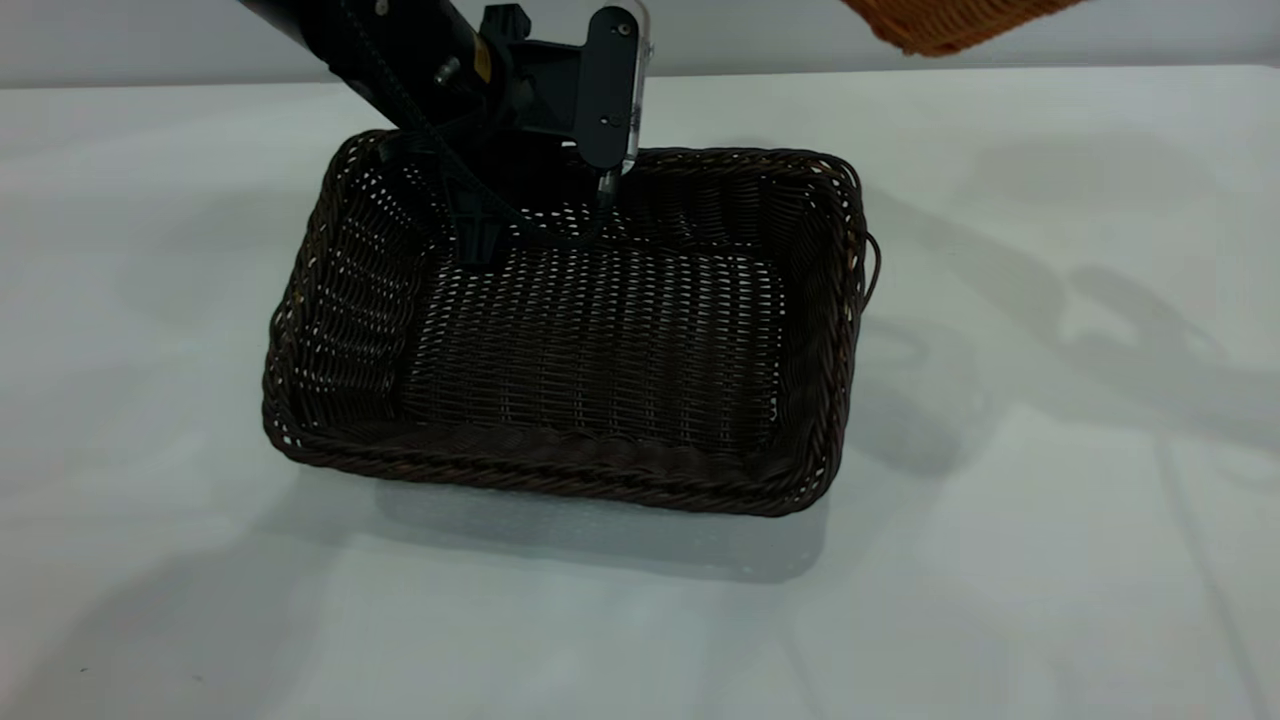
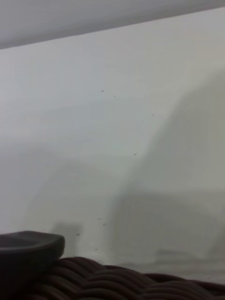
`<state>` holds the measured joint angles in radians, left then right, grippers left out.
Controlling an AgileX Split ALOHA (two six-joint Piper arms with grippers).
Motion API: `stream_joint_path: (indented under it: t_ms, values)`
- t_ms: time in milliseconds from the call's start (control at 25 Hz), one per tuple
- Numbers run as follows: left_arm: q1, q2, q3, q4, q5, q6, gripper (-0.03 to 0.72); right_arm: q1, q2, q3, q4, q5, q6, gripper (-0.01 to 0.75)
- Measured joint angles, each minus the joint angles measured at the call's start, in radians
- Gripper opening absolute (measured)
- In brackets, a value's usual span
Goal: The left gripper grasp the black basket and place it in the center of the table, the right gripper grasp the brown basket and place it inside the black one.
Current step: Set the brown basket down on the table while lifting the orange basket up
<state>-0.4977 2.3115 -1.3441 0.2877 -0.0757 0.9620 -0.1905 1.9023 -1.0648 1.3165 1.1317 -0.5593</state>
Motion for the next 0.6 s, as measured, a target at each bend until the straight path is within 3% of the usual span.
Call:
stream_joint_path:
  t_ms: [240,600]
  values:
    - [-0.002,0.001,0.0,0.019,-0.013,-0.093,0.123,0.0,0.0,-0.002,-0.011,0.001,0.0,0.068]
    - [-0.005,0.025,0.0,-0.004,-0.069,-0.188,0.404,0.0,0.0,-0.002,-0.011,0.001,0.004,0.071]
